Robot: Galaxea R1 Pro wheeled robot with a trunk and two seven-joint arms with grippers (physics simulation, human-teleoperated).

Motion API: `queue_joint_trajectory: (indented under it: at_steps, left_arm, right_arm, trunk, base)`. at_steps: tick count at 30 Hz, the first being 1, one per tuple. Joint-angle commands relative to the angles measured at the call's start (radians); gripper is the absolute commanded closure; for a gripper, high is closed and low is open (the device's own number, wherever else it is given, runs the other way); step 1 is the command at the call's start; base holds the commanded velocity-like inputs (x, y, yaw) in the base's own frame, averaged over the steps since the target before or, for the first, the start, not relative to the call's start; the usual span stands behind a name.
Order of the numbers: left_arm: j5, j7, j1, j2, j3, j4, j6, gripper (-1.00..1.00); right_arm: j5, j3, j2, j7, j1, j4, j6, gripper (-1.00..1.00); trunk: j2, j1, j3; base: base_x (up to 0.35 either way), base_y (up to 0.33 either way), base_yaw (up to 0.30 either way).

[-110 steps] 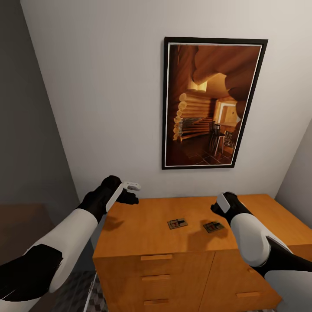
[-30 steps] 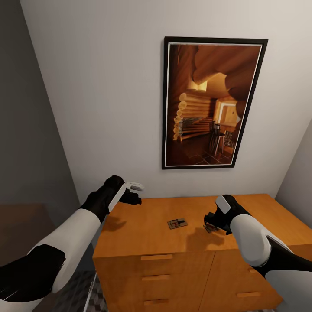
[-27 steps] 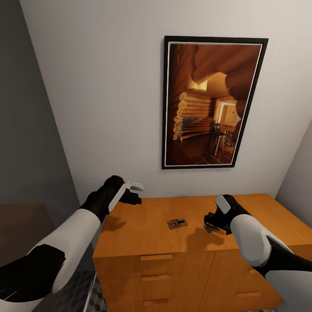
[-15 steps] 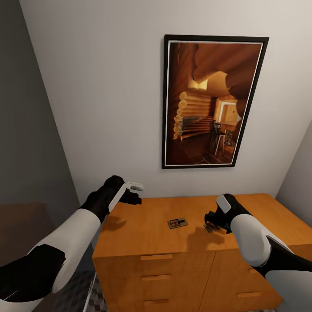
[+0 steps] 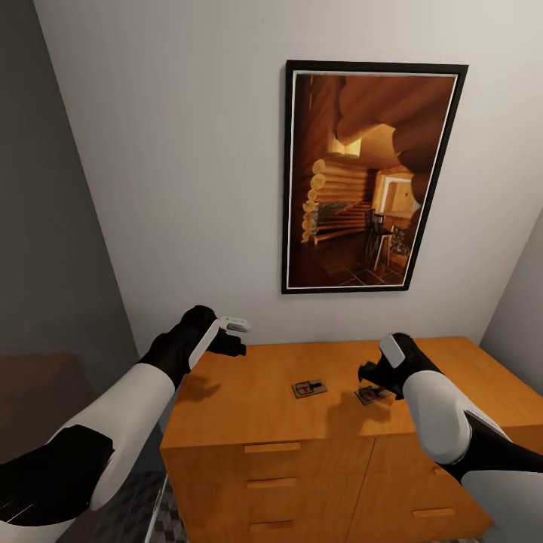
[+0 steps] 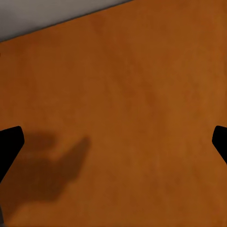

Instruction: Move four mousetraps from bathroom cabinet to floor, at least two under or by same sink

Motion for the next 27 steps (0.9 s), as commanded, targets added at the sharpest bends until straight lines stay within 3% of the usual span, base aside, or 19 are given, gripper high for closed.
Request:
queue_joint_trajectory:
  at_steps: [1,10,27]
  left_arm:
    - [-0.001,-0.002,-0.001,0.000,-0.002,-0.001,0.004,-1.00]
    - [0.000,-0.002,-0.001,0.000,-0.002,0.000,0.003,-1.00]
    - [0.002,-0.004,-0.001,0.000,-0.002,0.000,0.003,-1.00]
  right_arm:
    - [-0.006,-0.002,0.000,-0.002,-0.001,-0.003,0.002,-1.00]
    - [-0.006,-0.002,-0.001,0.041,-0.006,-0.014,-0.004,-1.00]
    - [-0.006,-0.003,0.000,0.057,-0.007,-0.024,-0.007,-1.00]
  trunk:
    - [-0.002,0.000,-0.002]
    - [-0.002,0.000,-0.002]
    - [-0.002,0.000,-0.002]
  base:
    - [0.000,0.000,0.000]
    - [0.000,0.000,0.000]
    - [0.000,0.000,0.000]
